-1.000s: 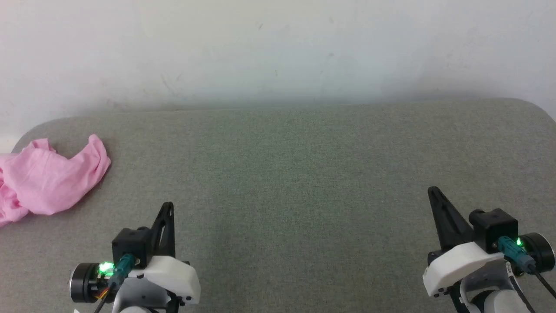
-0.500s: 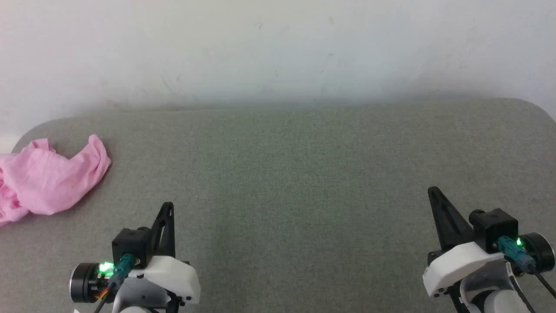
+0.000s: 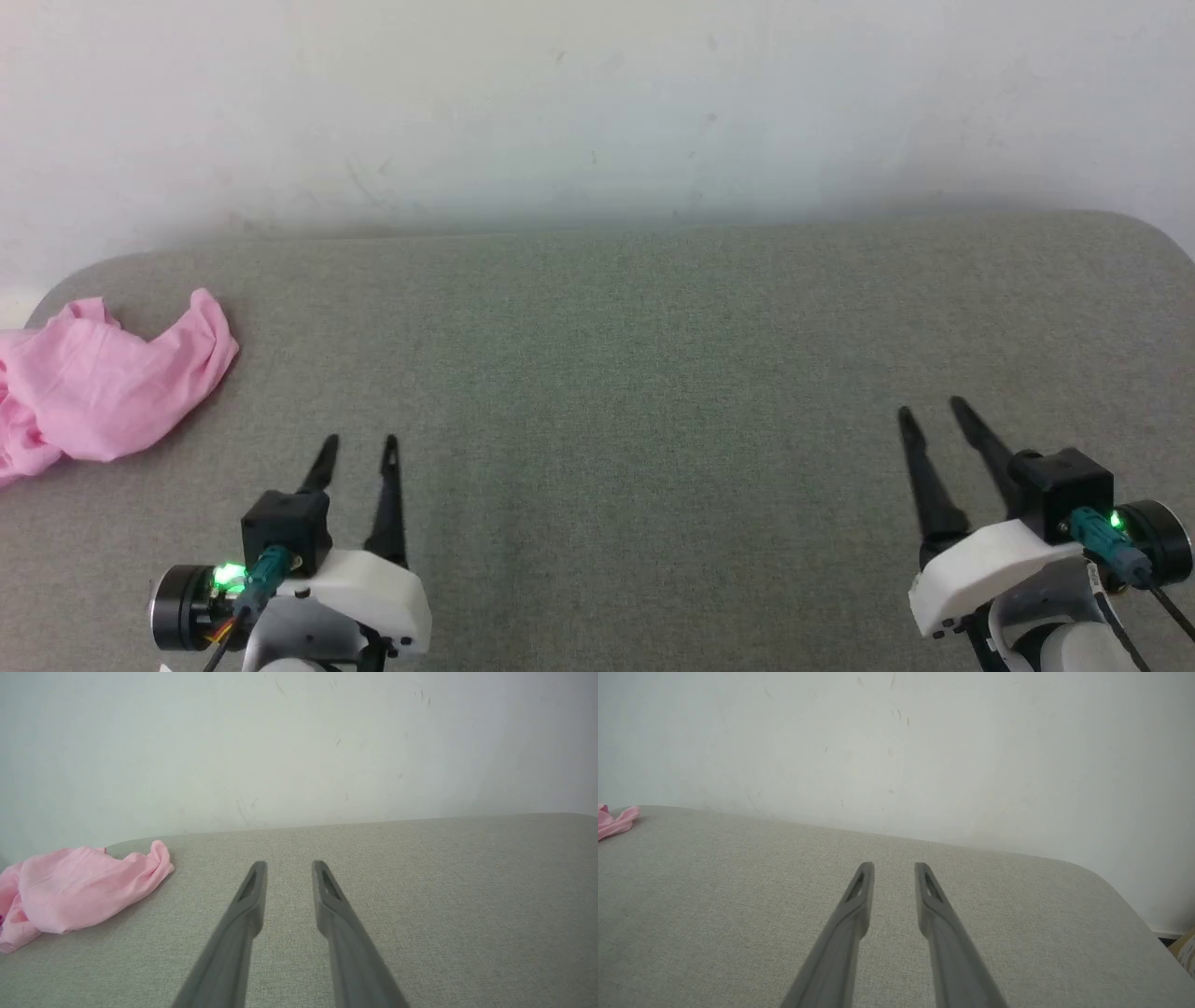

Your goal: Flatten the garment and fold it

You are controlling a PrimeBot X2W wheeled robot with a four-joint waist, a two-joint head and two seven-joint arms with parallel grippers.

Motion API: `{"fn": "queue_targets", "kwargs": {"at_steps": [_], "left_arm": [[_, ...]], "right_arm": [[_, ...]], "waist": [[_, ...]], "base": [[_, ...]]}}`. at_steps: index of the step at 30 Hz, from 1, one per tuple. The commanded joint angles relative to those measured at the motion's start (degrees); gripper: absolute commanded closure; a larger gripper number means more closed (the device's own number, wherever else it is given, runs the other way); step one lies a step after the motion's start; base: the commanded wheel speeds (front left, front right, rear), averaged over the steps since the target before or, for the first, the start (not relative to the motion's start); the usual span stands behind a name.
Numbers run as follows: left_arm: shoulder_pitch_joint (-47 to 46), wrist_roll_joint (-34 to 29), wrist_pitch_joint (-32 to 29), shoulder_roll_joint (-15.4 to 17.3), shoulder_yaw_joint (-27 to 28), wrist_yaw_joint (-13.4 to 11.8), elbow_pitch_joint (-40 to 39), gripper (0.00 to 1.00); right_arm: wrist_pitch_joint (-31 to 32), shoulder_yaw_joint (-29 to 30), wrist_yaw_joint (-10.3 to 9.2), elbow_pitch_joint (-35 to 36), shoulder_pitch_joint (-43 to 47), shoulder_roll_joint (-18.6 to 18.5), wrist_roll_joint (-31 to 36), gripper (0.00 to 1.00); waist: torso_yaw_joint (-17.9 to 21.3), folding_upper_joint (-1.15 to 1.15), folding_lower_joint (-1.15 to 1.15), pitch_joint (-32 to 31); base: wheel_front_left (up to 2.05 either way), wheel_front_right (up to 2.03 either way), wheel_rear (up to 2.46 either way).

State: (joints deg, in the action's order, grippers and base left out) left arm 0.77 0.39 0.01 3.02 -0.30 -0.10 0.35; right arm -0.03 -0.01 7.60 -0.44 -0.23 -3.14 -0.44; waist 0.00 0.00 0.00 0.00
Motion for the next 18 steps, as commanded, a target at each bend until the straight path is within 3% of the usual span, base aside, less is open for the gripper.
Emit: {"fn": "queue_targets", "kwargs": {"at_steps": [1, 18], "left_arm": [[0.01, 0.09, 0.12, 0.00, -0.05, -0.03, 0.06, 0.00], [0.02, 1.59, 2.15, -0.02, -0.87, -0.70, 0.86, 0.00]], "right_arm": [[-0.12, 0.01, 0.00, -0.04, 0.01, 0.00, -0.09, 0.00], [-2.15, 0.22, -0.02, -0.08, -0.04, 0.04, -0.89, 0.00]], "waist": [[0.00, 0.00, 0.00, 0.02], [-0.36, 0.00, 0.00, 0.15]], "base": [[0.00, 0.00, 0.00], [0.00, 0.00, 0.00]]}}
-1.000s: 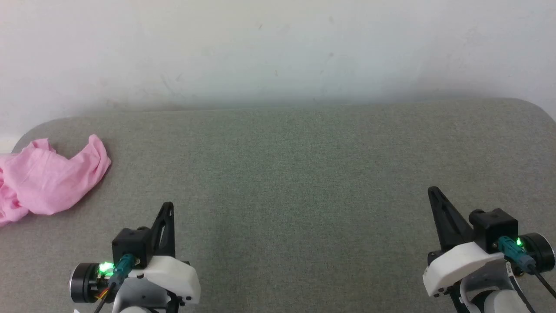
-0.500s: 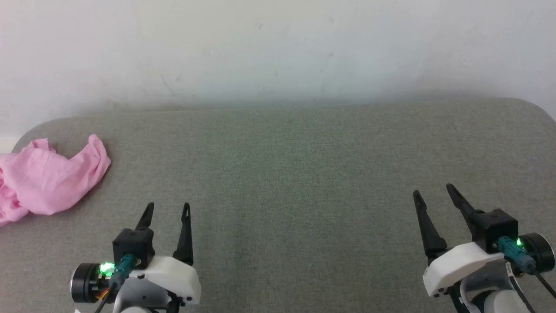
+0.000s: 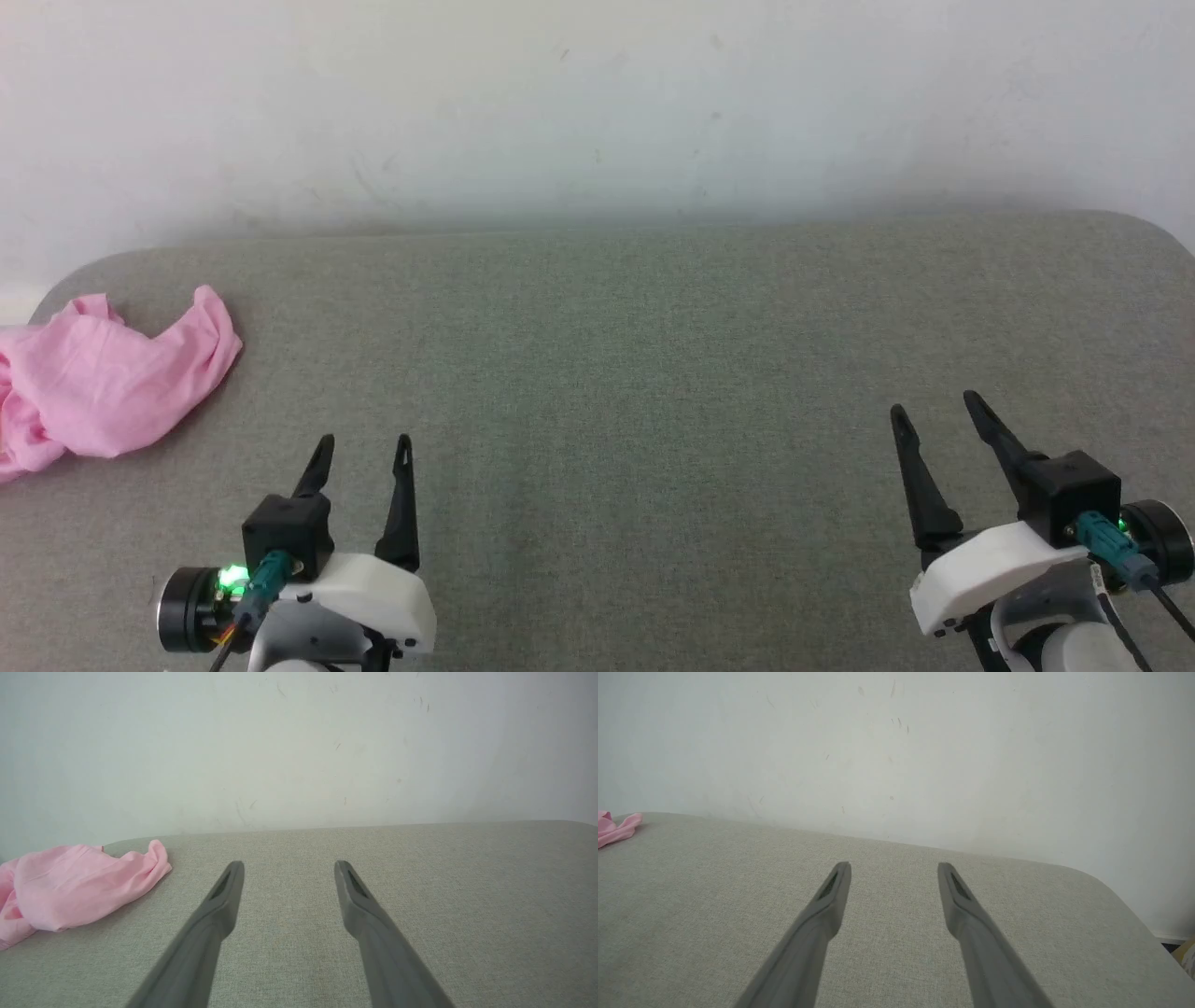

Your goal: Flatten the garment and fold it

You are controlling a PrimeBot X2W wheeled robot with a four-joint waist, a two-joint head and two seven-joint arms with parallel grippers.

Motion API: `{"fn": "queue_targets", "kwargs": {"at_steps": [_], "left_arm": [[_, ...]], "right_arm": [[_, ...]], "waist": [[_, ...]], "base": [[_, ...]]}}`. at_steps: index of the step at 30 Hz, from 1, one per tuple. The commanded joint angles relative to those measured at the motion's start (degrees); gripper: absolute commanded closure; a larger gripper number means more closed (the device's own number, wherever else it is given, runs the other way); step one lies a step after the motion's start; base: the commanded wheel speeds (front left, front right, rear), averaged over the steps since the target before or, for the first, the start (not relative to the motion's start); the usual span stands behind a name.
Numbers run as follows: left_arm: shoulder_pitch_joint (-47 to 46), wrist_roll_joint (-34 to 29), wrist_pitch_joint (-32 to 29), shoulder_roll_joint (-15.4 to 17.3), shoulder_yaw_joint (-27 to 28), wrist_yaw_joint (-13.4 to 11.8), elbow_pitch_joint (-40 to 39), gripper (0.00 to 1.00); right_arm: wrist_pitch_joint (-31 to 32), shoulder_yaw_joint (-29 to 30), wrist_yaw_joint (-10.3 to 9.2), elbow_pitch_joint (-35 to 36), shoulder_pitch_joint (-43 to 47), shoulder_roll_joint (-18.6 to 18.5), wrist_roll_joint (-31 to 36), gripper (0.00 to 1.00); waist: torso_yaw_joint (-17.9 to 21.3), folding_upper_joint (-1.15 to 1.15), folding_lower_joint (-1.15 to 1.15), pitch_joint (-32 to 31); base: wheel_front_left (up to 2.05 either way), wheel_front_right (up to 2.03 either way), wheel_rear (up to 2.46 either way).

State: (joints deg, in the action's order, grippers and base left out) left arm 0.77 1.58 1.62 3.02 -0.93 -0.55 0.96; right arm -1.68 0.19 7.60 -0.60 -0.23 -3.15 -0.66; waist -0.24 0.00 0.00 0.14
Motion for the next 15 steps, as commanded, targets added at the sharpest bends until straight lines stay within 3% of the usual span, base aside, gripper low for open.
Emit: {"fn": "queue_targets", "kwargs": {"at_steps": [1, 15], "left_arm": [[0.02, 0.48, 0.66, -0.02, -0.27, -0.29, 0.28, 0.00], [0.39, 1.41, 2.21, -0.04, -0.71, -0.90, 0.60, 0.00]], "right_arm": [[-0.62, -0.07, -0.02, 0.09, -0.04, 0.05, -0.69, 0.00], [-2.18, -0.80, -0.03, -0.55, 0.23, 0.08, -1.55, 0.00]], "waist": [[-0.21, 0.00, 0.00, 0.01], [-2.62, 0.00, 0.00, -0.29]], "base": [[0.00, 0.00, 0.00], [0.00, 0.00, 0.00]]}}
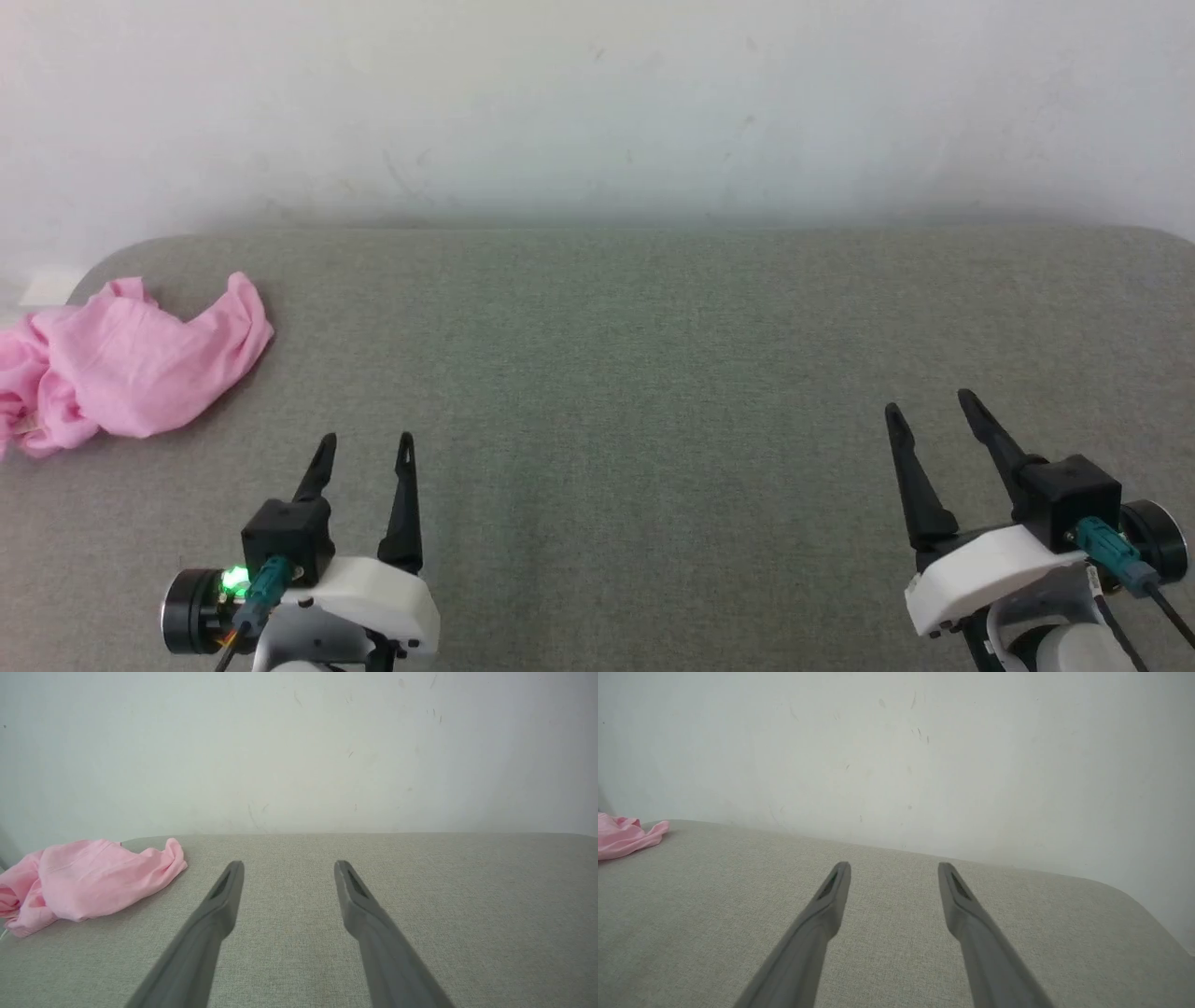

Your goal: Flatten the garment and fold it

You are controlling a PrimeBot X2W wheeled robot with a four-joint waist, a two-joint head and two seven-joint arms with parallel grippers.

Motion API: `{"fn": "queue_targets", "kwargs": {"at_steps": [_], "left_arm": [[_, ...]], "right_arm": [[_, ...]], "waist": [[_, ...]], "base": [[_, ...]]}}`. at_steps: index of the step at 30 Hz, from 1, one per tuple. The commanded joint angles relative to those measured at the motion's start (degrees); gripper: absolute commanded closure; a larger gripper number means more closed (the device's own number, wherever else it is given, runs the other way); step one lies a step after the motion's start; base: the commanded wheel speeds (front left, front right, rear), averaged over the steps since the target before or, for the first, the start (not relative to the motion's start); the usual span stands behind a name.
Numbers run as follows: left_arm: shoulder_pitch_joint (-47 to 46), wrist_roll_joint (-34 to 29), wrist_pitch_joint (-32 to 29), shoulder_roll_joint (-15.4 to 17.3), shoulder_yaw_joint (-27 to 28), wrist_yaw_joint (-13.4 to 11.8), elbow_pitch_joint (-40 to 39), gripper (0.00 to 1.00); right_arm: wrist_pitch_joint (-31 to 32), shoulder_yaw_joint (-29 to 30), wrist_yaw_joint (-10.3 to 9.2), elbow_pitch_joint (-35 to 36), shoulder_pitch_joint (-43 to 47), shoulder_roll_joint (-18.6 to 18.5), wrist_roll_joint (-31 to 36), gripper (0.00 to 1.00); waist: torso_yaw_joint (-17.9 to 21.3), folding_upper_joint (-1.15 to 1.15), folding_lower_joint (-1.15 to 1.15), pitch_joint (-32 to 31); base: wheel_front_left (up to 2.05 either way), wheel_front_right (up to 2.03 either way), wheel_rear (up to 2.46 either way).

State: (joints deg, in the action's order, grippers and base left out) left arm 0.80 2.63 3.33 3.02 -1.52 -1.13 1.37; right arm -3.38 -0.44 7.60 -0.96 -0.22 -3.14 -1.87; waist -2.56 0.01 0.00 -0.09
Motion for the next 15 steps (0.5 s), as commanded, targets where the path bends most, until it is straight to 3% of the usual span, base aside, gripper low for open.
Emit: {"fn": "queue_targets", "kwargs": {"at_steps": [1, 15], "left_arm": [[0.40, 0.43, 0.62, -0.04, -0.14, -0.38, 0.20, 0.00], [1.25, 0.88, 2.30, -0.05, -0.57, -1.14, 0.16, 0.00]], "right_arm": [[-0.59, -0.21, -0.03, -0.24, 0.24, 0.07, -0.37, 0.00], [-2.27, -1.00, -0.04, -0.89, 0.57, 0.10, -1.14, 0.00]], "waist": [[-0.57, -0.01, 0.00, -0.10], [-5.07, -0.01, 0.00, -0.77]], "base": [[0.00, 0.00, 0.00], [0.00, 0.00, 0.00]]}}
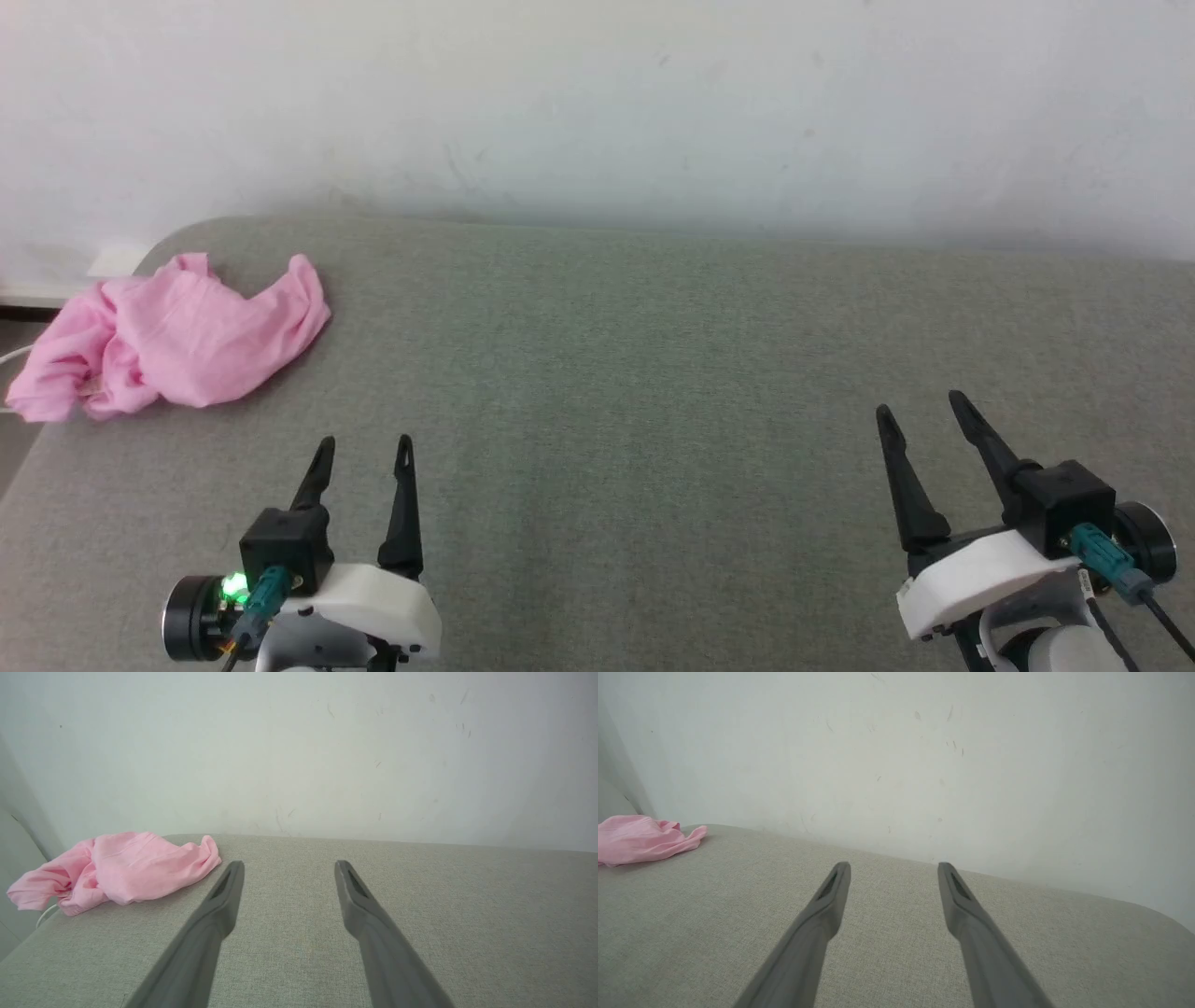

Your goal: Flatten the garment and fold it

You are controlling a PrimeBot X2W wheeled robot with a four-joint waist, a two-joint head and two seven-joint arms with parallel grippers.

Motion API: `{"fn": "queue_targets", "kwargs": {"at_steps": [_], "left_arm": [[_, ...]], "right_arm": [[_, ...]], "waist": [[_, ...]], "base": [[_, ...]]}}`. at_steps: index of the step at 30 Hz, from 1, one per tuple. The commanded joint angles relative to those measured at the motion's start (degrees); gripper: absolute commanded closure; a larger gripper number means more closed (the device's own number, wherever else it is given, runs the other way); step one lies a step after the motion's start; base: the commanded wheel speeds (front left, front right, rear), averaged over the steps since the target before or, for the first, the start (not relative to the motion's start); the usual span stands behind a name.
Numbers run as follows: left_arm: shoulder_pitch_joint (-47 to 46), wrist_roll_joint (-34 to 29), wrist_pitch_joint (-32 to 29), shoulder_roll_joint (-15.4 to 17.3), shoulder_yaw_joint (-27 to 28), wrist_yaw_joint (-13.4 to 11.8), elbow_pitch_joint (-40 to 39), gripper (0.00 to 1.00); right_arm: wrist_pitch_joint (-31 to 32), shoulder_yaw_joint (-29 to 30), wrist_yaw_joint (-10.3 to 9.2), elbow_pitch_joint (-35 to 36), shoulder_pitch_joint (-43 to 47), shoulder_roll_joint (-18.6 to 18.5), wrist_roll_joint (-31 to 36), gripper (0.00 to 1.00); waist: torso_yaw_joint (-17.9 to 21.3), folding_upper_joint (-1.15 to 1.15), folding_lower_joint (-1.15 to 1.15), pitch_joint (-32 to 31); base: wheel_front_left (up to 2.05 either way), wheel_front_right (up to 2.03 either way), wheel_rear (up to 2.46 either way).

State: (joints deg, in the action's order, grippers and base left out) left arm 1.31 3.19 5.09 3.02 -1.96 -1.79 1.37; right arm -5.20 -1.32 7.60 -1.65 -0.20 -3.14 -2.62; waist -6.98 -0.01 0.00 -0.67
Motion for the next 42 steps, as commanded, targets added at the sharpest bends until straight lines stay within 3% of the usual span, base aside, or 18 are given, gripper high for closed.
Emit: {"fn": "queue_targets", "kwargs": {"at_steps": [1, 42], "left_arm": [[0.80, 0.36, 0.66, -0.05, -0.17, -0.50, 0.17, 0.00], [2.60, 2.99, 5.57, -0.10, -1.31, -1.32, 0.85, 0.00]], "right_arm": [[-0.56, -0.18, -0.04, -0.21, 0.57, 0.10, -0.45, 0.00], [-5.47, -3.30, -0.08, -1.99, 1.25, 0.18, -2.53, 0.00]], "waist": [[-1.01, 0.01, 0.00, -0.21], [-15.15, 0.01, 0.00, -1.18]], "base": [[0.00, 0.00, 0.00], [0.00, 0.00, 0.00]]}}
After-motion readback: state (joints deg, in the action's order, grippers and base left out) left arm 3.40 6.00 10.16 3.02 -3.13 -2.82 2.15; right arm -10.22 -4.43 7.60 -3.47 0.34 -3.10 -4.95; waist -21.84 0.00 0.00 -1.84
